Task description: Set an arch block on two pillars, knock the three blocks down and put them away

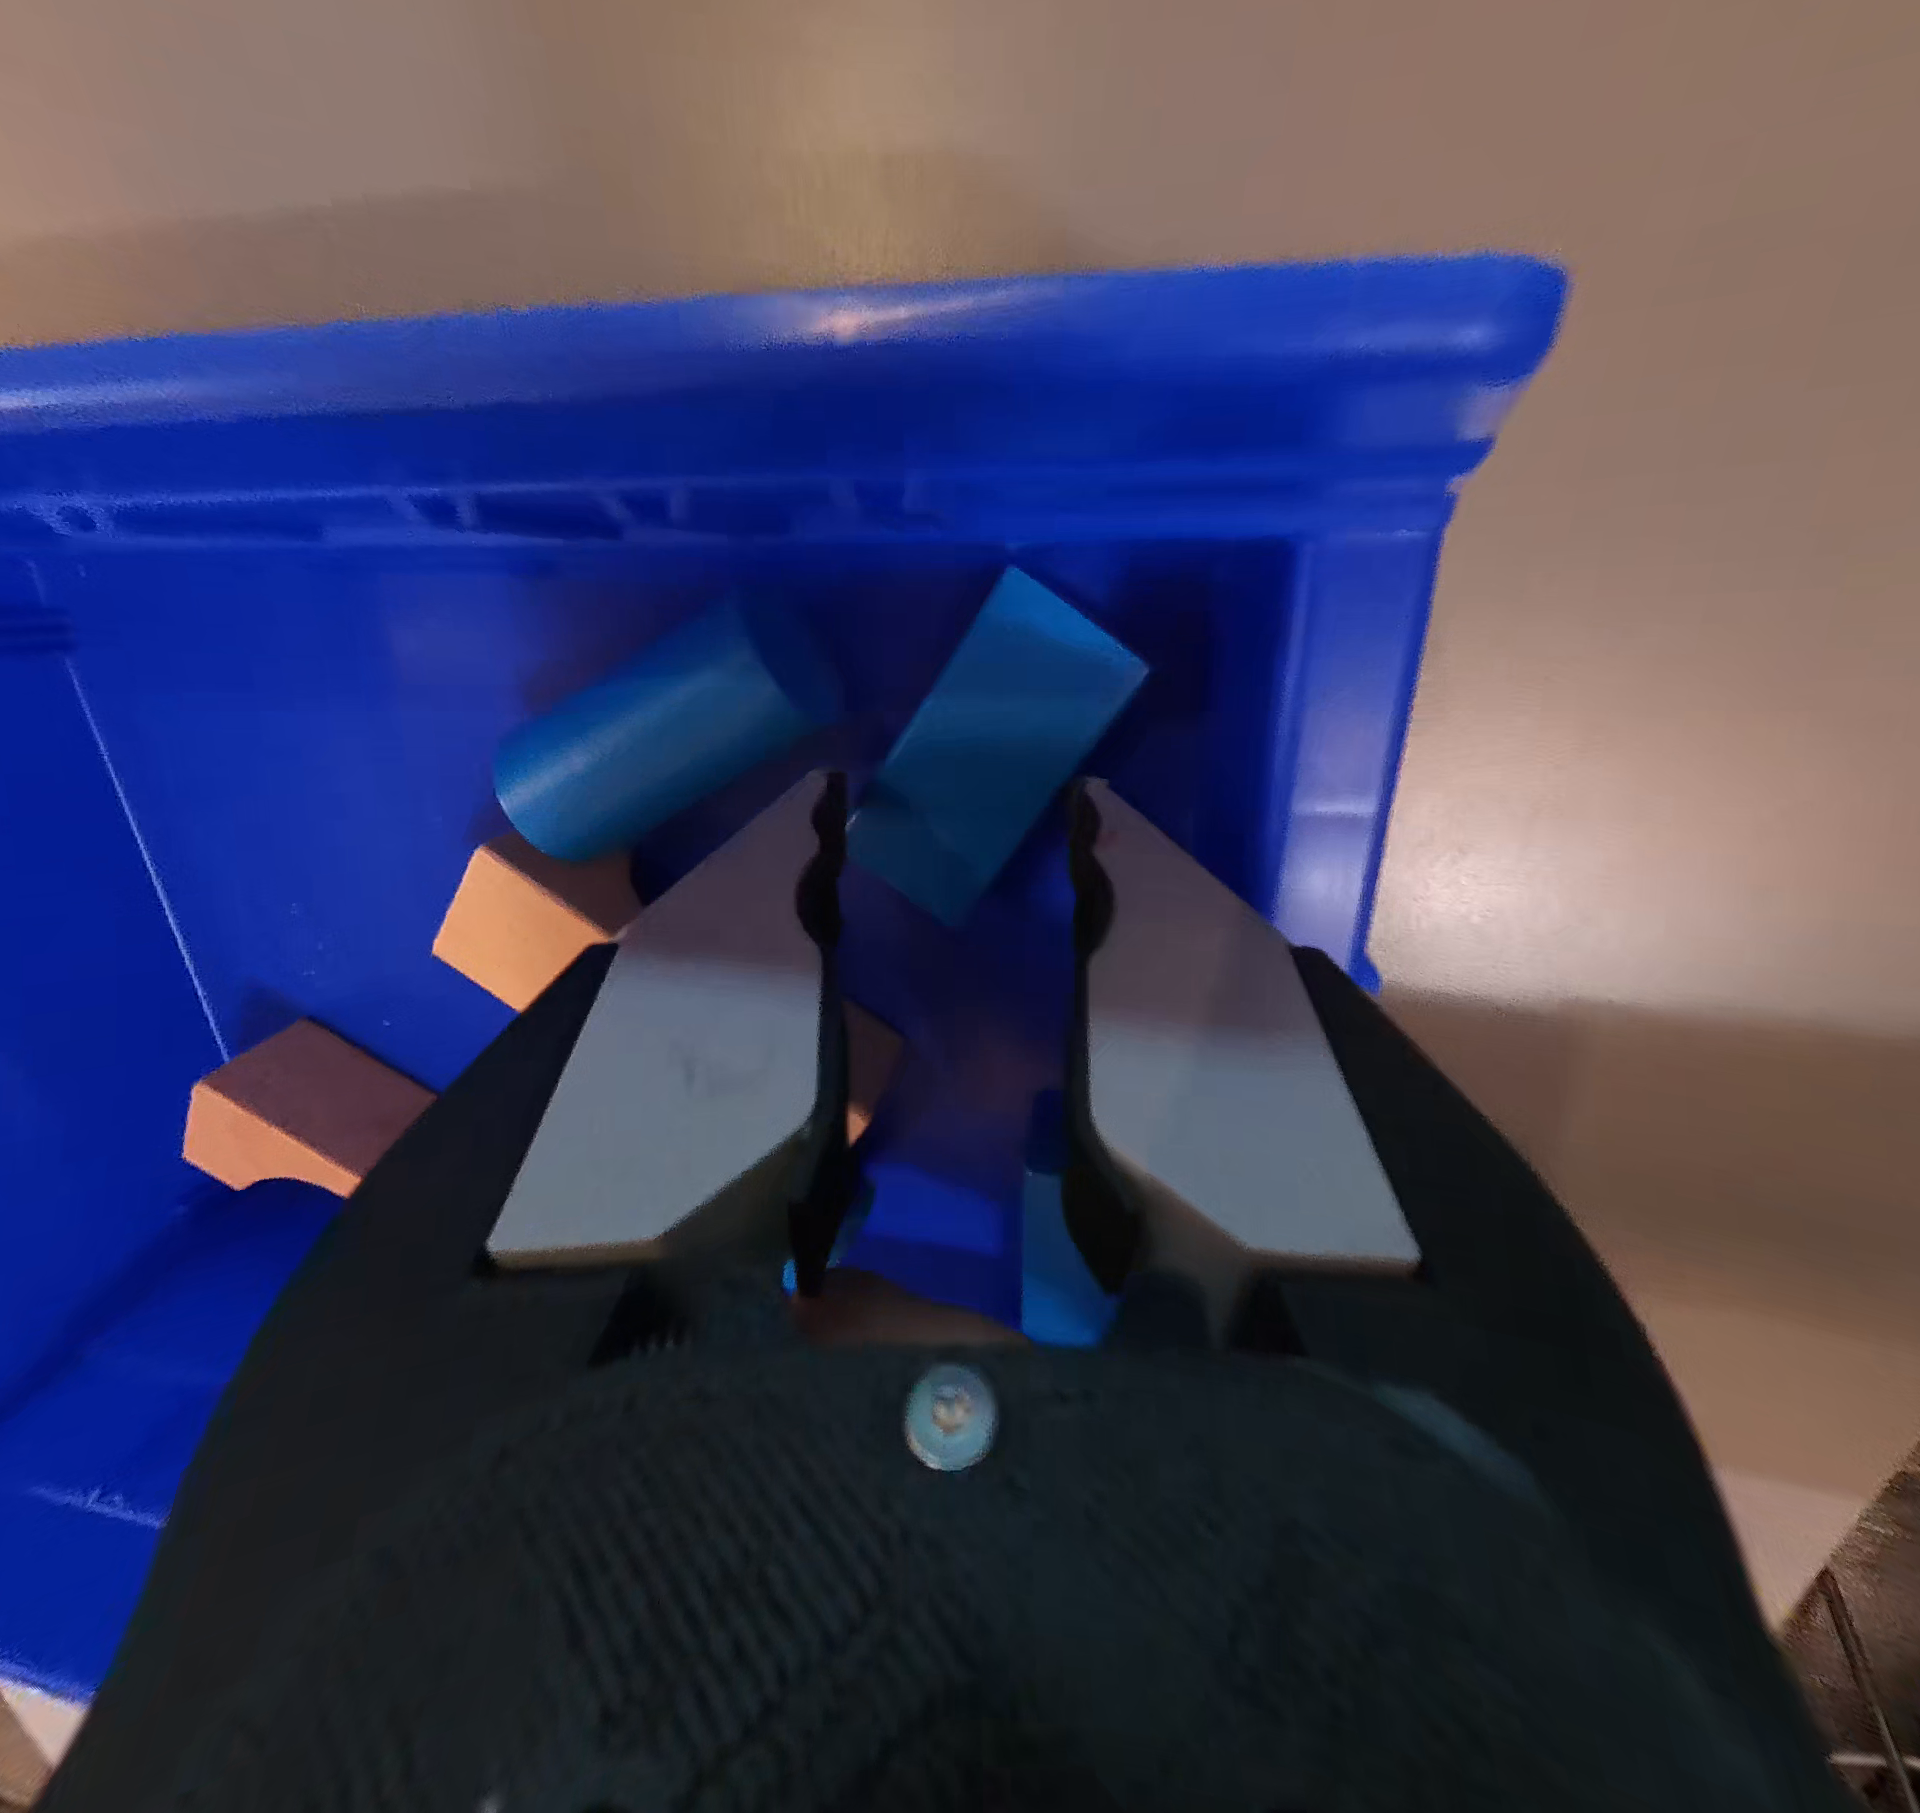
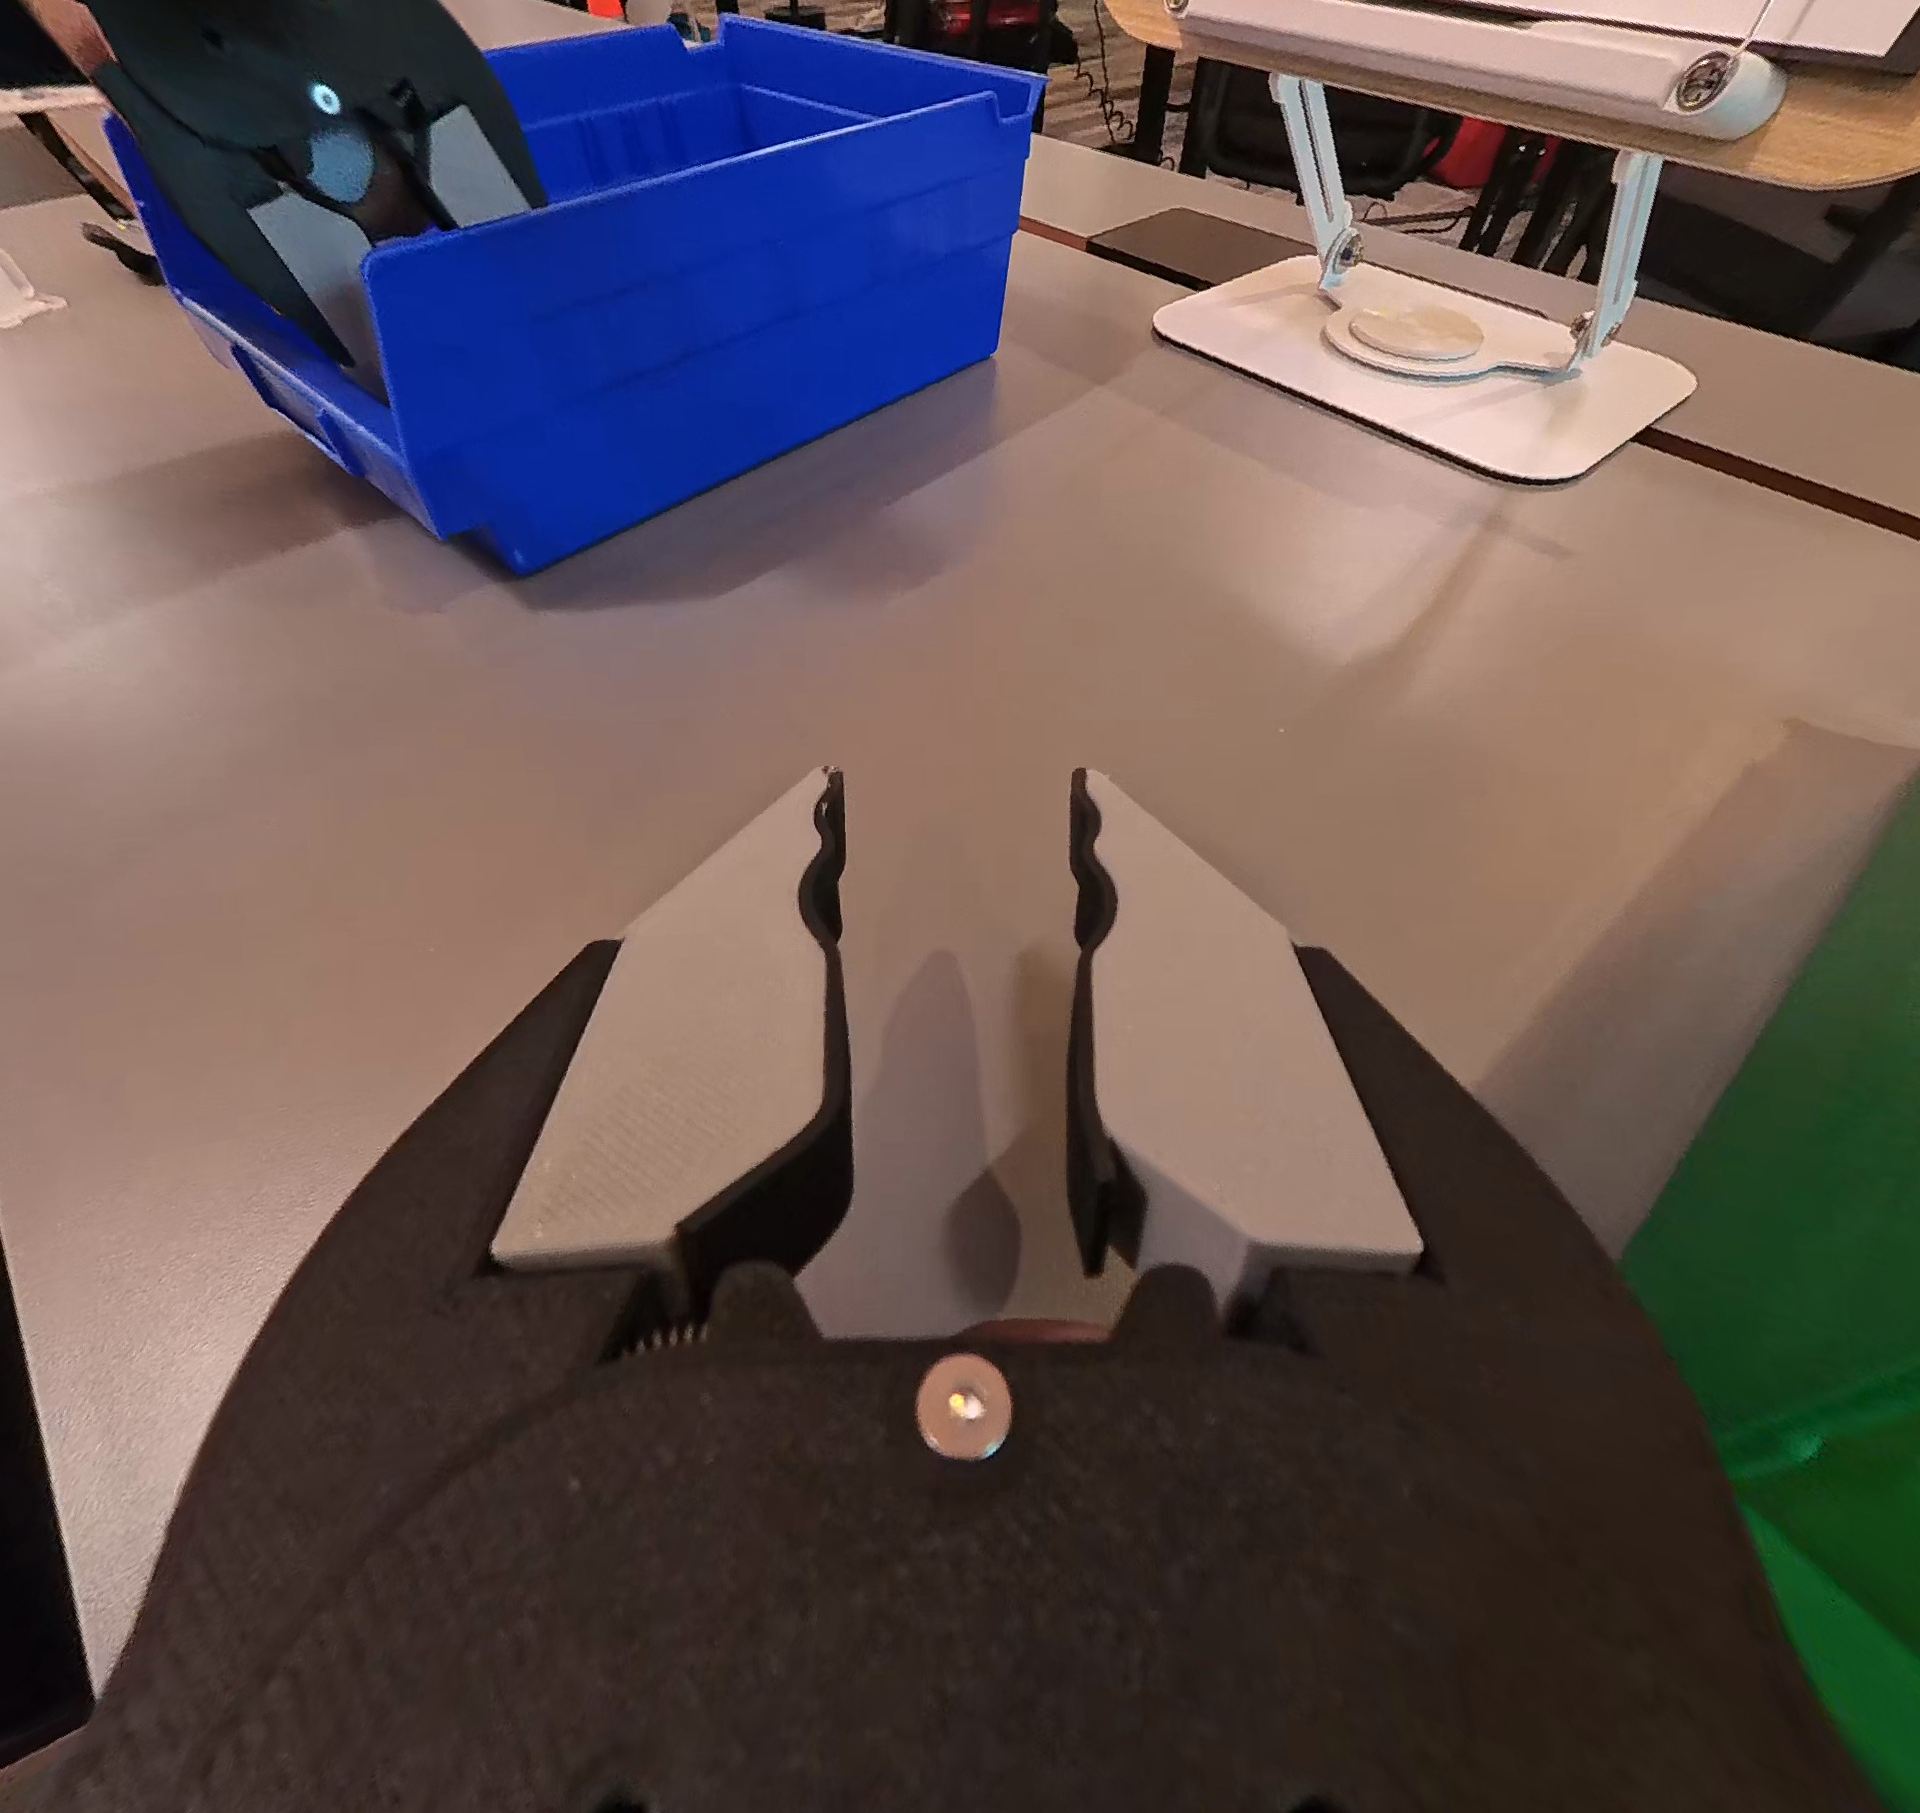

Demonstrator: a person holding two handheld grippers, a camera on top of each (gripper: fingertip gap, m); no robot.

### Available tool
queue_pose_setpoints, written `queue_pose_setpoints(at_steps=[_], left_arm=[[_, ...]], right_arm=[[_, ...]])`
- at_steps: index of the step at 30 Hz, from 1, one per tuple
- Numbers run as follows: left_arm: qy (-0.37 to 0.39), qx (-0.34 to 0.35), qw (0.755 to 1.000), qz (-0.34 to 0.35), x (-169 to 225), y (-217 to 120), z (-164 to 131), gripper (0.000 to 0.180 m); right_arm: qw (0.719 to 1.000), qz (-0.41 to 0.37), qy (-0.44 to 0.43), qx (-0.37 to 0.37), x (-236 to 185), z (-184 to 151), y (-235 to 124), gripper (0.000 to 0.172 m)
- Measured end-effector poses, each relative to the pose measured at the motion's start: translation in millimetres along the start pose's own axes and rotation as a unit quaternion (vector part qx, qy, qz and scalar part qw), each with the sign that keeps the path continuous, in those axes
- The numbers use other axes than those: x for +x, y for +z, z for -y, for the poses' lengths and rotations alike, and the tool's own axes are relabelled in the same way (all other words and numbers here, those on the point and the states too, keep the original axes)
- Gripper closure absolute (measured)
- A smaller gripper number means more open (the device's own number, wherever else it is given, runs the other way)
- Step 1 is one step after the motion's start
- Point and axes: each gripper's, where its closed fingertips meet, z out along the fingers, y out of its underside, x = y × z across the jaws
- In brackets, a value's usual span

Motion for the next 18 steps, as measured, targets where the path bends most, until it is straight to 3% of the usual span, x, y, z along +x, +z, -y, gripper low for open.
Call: queue_pose_setpoints(at_steps=[10,18], left_arm=[[0.005,0.019,1.0,-0.003,1.4,0.1,-1.0,0.142],[-0.013,0.059,0.992,0.107,-18.2,-17.3,-14.2,0.146]], right_arm=[[1.0,0.006,-0.001,-0.002,-2.1,-0.7,0.2,0.131],[1.0,0.009,0.005,0.001,-2.6,-0.1,-1.1,0.131]])
